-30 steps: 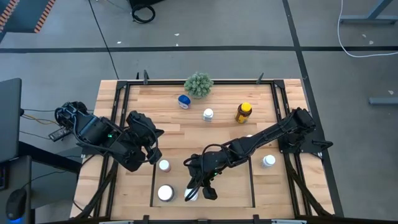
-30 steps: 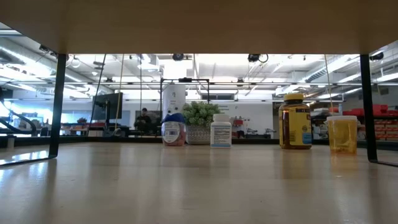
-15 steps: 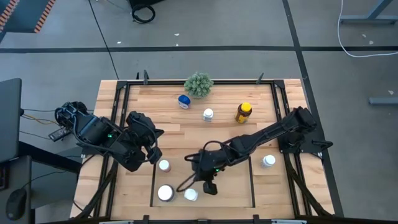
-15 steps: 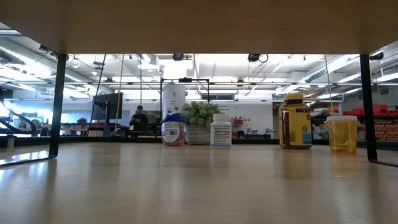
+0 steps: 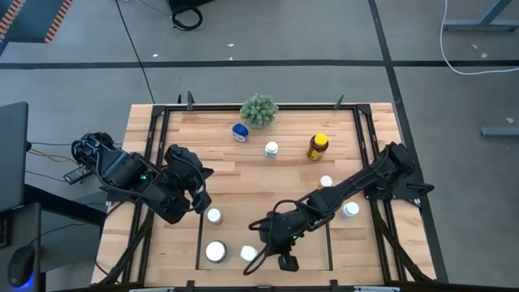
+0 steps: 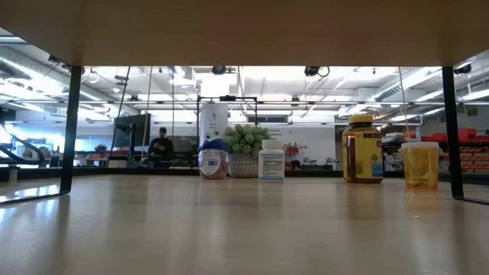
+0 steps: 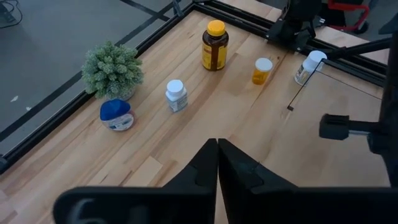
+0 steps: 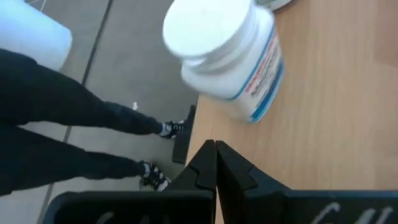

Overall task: Pick and place medicine bottles onto shelf by color
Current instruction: Put the left white pill bottle on the shelf

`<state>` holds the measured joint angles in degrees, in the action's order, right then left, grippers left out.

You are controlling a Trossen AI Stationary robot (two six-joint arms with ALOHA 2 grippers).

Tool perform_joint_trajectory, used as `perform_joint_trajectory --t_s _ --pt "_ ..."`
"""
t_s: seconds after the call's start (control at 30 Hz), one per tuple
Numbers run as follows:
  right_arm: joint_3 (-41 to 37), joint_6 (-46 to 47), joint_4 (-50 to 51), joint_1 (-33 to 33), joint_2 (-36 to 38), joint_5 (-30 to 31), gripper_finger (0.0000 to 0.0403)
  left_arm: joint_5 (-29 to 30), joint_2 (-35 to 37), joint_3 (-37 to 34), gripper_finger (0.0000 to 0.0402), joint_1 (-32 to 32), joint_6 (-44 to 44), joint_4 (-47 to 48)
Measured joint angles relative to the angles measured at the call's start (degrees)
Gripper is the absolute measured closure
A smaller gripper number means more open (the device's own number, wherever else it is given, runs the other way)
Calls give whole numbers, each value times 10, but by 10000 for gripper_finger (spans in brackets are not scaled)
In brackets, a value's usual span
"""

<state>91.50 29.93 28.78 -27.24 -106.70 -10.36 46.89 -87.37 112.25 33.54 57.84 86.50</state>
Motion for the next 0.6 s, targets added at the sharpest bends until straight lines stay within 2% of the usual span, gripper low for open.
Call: perform_joint_trajectory --t_s 0.27,0.6 --pt "0 -1 -21 9 0 16 397 0 0 0 395 0 0 0" --pt "0 -3 -52 17 0 18 397 0 0 0 385 0 -1 0"
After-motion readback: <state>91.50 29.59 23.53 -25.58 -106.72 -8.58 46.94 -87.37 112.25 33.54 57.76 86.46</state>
